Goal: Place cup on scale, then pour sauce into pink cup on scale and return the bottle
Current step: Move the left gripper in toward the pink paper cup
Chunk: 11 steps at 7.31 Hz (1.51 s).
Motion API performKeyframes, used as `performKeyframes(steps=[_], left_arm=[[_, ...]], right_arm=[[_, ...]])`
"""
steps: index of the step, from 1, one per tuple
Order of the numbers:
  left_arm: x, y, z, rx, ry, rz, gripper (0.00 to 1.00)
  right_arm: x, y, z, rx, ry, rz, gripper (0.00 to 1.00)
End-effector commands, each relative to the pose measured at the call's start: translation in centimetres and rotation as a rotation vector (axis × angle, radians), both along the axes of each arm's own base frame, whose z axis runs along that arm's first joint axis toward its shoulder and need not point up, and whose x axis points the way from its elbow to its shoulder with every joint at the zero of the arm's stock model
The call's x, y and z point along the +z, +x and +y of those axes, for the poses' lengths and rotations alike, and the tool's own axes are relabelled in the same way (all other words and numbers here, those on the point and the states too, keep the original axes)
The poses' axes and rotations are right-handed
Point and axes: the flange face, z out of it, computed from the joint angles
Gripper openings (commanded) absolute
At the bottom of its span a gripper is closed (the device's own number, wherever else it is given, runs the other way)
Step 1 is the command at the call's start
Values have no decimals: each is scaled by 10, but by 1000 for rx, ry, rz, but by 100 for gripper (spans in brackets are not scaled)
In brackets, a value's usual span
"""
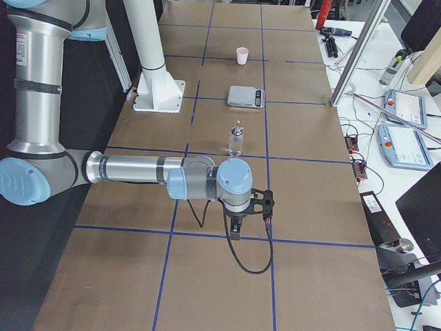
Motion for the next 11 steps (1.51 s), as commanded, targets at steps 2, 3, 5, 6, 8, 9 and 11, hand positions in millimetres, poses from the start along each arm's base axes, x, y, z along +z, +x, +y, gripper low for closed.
performKeyframes(steps=[2,3,5,6,8,9,11], left_arm=[[-1,0,0,3,6,1,100],[-12,0,-2,0,25,0,100],[-68,3,-15,1,137,-15,100],[-124,9,-8,12,252,-11,100],[-159,69,-9,121,356,21,100],[-172,74,-10,130,395,31,100],[-176,128,-9,164,357,64,100]], right_arm=[[-4,0,-2,3,5,-2,100],[-6,0,-2,6,4,-5,100],[-15,0,-11,8,20,-9,100],[-16,0,-12,8,21,-11,100],[-24,-1,-15,6,38,-10,100],[-24,-2,-15,5,37,-11,100],[-31,-1,-20,5,53,-8,100]])
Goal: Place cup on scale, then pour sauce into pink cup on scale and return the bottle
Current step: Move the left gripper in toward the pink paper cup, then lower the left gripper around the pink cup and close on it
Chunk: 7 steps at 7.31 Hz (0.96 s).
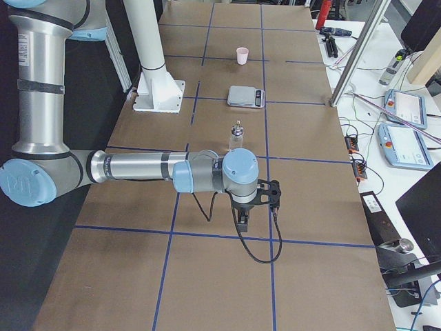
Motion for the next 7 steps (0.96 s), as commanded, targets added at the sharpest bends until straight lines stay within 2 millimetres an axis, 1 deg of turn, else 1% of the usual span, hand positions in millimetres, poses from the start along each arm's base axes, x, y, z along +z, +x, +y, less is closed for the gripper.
performKeyframes(steps=[1,2,3,4,5,6,7], left_arm=[[-23,82,7,-23,-120,59,100],[-29,119,15,-92,-200,87,100],[-34,140,21,-196,-342,144,100],[-39,176,34,-231,-438,177,100],[-38,196,39,-297,-455,157,100],[-34,227,48,-309,-473,136,100],[-32,240,52,-324,-489,146,100]], right_arm=[[-7,-1,-6,-1,11,-2,100],[-15,-1,-11,1,29,-1,100],[-11,-1,-13,0,22,8,100],[-3,-1,-11,3,4,6,100],[-3,-1,-11,7,1,6,100],[-4,-1,-10,7,13,6,100],[-3,-2,-10,16,7,3,100]])
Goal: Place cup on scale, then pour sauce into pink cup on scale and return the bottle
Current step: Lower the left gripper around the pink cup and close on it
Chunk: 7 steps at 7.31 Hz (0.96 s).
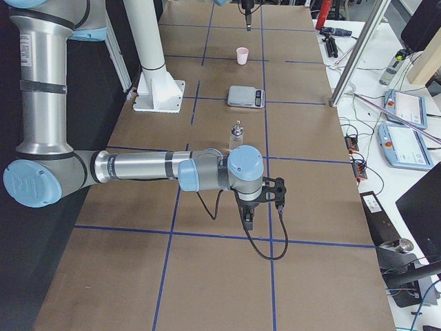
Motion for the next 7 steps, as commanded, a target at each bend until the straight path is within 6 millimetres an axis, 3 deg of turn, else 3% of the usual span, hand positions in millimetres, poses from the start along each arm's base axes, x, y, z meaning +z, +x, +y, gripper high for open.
performKeyframes(steps=[1,4,7], left_arm=[[8,38,13,-25,-28,-16,100],[36,66,13,-1,-29,-46,100],[40,78,18,24,-30,-53,100]], right_arm=[[-1,0,0,10,0,-4,100],[-4,-5,-4,9,-3,-8,100],[-5,-6,-6,8,-6,-15,100]])
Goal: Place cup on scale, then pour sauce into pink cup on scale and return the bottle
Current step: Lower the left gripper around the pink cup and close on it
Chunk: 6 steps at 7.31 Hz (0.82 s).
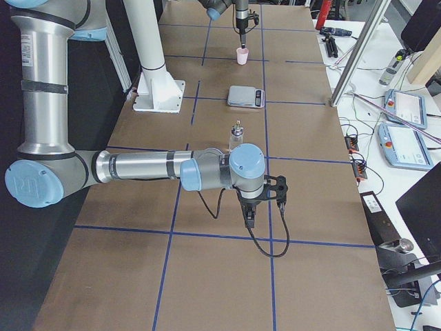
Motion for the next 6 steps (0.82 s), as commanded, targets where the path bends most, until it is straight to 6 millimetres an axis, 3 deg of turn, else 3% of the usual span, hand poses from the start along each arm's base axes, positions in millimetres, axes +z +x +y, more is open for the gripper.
performKeyframes(steps=[1,2,3,6], left_arm=[[7,10,0,14,-7,-10,100],[11,16,-3,14,2,-8,100],[14,19,-2,18,3,-5,89],[12,19,-3,14,13,-9,22]], right_arm=[[-2,-1,-1,-3,2,-14,100],[-2,-1,-1,-3,2,-14,100],[-2,-1,-1,-3,2,-14,100],[-1,-1,-1,-4,2,-14,100]])
